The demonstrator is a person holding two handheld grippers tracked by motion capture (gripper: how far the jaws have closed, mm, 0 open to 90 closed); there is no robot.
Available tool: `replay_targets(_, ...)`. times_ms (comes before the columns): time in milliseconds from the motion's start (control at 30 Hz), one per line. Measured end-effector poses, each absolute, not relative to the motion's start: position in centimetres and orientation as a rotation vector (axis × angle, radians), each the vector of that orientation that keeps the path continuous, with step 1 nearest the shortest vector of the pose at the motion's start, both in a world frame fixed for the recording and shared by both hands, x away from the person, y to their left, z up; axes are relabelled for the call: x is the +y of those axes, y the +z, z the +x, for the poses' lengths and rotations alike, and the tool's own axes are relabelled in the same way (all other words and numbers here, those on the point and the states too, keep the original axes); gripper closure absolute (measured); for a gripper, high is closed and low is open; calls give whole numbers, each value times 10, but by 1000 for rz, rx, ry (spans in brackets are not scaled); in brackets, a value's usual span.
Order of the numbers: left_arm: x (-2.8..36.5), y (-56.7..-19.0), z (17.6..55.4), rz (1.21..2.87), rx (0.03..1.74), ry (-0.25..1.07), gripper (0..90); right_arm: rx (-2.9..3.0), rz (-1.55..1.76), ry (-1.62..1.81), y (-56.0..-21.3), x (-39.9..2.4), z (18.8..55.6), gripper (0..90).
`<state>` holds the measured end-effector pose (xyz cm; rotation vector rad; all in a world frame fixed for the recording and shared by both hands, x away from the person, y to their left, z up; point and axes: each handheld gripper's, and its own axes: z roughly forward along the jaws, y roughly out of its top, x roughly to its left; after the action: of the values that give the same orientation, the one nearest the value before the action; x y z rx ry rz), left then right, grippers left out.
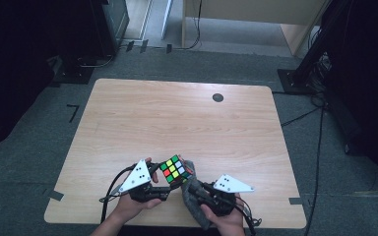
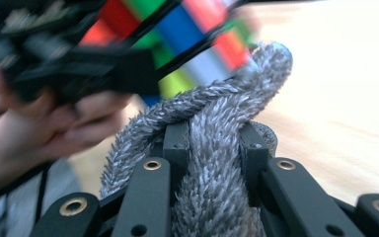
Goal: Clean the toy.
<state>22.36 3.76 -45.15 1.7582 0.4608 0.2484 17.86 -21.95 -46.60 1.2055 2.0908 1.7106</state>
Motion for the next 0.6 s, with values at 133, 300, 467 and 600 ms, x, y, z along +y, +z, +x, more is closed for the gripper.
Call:
replay_targets(133, 37, -452, 224, 1756, 460, 240, 342, 2113, 1159, 1691, -468, -215, 178, 733)
replay_targets(300, 39, -451, 225, 1750, 472, 238, 342, 2278, 968, 1634, -474, -190, 169, 730)
replay_targets(467, 39, -451, 225, 1750, 467, 233, 342, 2263, 969, 1616, -473, -192, 170, 730)
replay_targets(600, 38, -451, 225, 1754, 464, 231, 342, 2105, 1106, 1645, -469, -214, 178, 731)
